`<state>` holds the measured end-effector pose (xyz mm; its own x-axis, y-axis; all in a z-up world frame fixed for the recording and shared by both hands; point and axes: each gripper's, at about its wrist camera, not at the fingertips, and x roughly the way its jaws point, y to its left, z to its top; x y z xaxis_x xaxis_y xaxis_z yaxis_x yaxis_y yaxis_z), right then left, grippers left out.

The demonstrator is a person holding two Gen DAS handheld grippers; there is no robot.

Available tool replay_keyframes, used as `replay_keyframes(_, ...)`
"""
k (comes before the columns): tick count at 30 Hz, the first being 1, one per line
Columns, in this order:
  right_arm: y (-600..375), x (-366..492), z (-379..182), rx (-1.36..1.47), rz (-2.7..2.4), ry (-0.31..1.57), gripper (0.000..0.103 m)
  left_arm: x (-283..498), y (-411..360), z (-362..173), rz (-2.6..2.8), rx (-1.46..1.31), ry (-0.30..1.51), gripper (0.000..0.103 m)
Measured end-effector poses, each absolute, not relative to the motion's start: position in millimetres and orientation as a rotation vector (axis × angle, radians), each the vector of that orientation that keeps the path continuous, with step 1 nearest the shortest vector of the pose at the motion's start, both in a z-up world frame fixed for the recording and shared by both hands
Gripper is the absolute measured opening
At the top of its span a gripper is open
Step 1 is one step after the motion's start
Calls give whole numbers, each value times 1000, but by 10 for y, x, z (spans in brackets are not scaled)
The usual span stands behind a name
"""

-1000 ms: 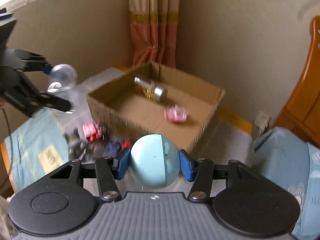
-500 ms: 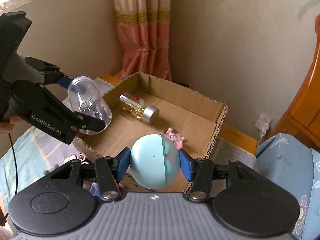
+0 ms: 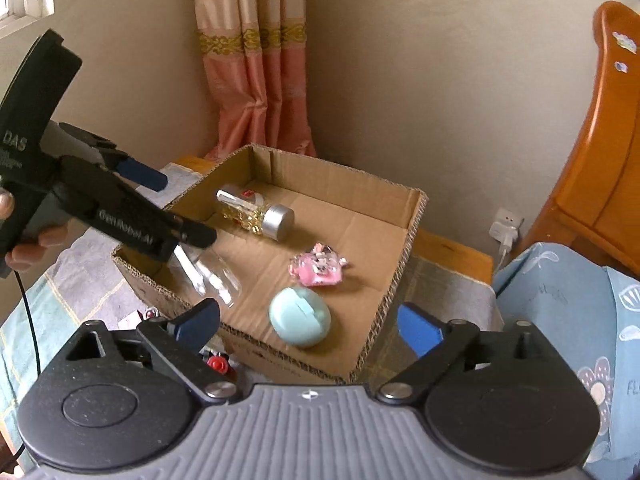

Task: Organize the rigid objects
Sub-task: 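Carry the blue case and clear jar into the box and release them, then move both tools back toward the clear cup and toy figures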

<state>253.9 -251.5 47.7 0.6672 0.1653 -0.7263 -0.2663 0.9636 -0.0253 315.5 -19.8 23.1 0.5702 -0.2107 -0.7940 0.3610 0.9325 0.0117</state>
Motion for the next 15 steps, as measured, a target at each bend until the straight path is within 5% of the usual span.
replay_keyframes(15, -2335, 2126, 249, -32, 152, 877, 103, 2472, -88, 411, -326, 232, 818, 97)
